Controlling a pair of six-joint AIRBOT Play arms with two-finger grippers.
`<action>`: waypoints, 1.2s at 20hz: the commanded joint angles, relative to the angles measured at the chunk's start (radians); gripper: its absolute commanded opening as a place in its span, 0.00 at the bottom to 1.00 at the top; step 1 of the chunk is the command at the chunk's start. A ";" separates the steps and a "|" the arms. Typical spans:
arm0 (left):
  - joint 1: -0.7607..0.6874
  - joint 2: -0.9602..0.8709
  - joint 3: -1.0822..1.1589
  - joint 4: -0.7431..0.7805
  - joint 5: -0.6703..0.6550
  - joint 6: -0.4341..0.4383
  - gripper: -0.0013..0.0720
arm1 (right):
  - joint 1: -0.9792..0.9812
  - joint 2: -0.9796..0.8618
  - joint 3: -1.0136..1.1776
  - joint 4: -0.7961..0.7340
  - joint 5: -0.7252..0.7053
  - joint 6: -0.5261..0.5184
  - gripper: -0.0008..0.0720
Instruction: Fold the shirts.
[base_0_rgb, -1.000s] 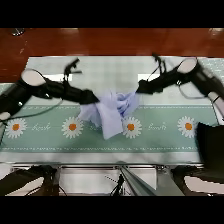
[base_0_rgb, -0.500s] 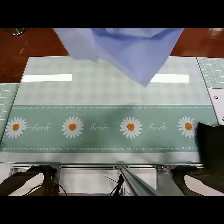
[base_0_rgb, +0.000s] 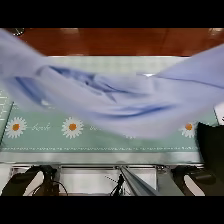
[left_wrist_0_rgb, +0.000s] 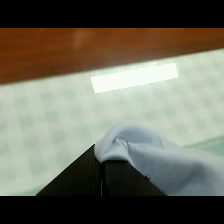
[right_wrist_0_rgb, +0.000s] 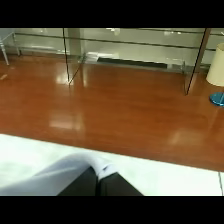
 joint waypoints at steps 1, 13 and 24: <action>0.004 0.146 -0.206 0.050 -0.124 -0.071 0.04 | 0.000 0.053 -0.023 -0.022 0.158 0.008 0.05; 0.004 0.248 -1.443 -0.160 0.549 -0.102 0.04 | -0.001 -0.226 -0.698 -0.194 -0.196 0.137 0.04; 0.048 -0.201 -1.176 -0.239 0.564 0.196 0.98 | -0.088 -0.741 -0.504 0.045 -0.209 0.148 0.87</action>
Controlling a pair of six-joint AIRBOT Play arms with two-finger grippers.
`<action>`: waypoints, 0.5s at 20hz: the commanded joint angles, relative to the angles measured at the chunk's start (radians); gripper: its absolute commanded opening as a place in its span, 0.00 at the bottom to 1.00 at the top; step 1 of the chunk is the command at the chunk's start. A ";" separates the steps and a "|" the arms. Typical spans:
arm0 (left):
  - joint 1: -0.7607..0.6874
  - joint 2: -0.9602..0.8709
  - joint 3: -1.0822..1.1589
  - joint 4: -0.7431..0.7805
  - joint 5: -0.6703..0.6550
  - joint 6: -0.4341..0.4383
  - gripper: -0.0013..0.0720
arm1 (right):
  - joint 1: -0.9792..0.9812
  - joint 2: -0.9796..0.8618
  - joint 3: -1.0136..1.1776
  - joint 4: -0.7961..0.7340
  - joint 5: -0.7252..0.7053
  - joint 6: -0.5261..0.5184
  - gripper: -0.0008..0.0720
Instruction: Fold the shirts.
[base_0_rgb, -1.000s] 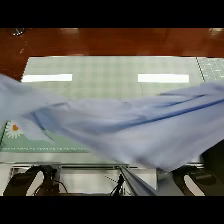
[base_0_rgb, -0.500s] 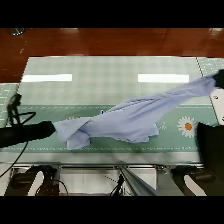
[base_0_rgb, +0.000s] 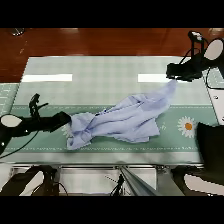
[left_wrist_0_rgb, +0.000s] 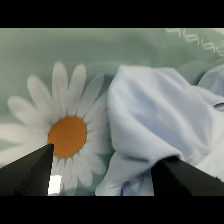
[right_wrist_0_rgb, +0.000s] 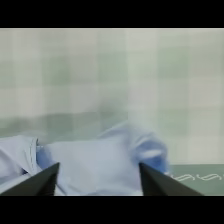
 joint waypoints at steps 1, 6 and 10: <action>0.064 -0.063 0.192 0.107 -0.098 0.040 0.98 | -0.094 -0.047 0.045 0.105 0.085 -0.083 0.87; 0.313 -0.061 0.365 0.170 -0.230 -0.071 0.98 | -0.362 0.105 -0.108 0.076 0.167 -0.113 0.87; 0.225 -0.091 0.188 0.018 -0.351 0.042 0.98 | -0.444 0.288 -0.520 0.252 0.001 -0.185 0.87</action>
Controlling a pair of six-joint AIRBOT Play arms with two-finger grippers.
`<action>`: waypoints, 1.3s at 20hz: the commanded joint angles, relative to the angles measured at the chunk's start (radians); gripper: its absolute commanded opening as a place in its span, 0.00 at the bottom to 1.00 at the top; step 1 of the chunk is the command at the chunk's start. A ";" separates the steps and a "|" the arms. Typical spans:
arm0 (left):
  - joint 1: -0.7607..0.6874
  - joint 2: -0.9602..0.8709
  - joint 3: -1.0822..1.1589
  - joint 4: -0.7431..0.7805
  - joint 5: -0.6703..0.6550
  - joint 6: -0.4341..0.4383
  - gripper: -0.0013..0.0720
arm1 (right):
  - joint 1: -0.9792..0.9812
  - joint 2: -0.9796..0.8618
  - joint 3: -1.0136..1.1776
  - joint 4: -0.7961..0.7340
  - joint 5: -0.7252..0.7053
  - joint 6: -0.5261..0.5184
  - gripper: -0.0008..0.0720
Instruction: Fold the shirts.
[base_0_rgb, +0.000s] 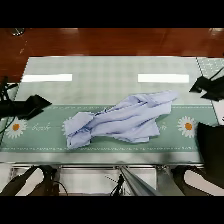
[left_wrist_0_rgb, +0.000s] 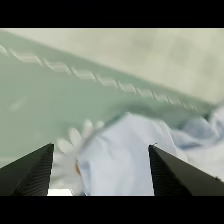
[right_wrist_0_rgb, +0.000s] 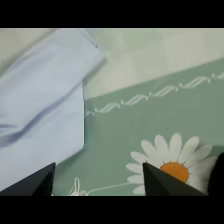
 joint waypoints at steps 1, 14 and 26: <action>-0.082 -0.043 -0.117 -0.033 -0.101 0.055 0.98 | -0.066 0.136 -0.310 0.153 -0.101 -0.093 0.87; -0.341 -0.266 -0.132 -0.150 0.027 0.156 0.04 | -0.065 0.178 -0.619 0.274 -0.042 -0.216 0.87; -0.341 -0.267 -0.117 -0.151 0.027 0.156 0.04 | 0.303 -0.054 -0.531 0.497 -0.211 -0.248 0.87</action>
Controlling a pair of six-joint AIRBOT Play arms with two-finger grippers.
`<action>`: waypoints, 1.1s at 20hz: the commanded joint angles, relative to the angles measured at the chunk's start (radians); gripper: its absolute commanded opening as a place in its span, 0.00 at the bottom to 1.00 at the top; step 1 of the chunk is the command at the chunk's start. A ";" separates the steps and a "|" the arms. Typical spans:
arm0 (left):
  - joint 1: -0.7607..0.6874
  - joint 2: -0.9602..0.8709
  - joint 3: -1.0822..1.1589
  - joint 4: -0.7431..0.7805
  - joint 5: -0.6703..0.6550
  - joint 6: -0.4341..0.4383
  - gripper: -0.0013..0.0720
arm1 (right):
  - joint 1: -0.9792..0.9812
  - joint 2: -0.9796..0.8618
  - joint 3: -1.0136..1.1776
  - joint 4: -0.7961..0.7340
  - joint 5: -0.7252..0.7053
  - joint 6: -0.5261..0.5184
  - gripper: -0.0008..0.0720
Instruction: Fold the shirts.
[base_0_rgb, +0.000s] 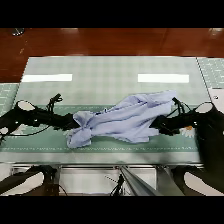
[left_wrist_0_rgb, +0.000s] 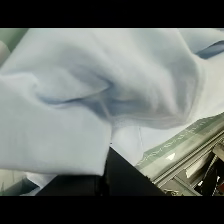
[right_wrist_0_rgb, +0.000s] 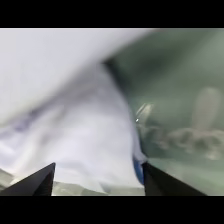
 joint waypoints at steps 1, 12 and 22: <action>0.000 -0.001 0.001 -0.002 0.001 0.002 0.04 | 0.102 -0.081 0.065 0.042 -0.056 0.002 0.85; 0.061 0.087 0.422 -0.391 -0.045 0.050 0.04 | 0.072 -0.101 0.879 -0.111 0.174 0.088 0.05; 0.068 0.183 1.426 -0.038 0.037 -0.307 0.04 | 0.036 0.164 1.582 -0.196 0.199 0.113 0.05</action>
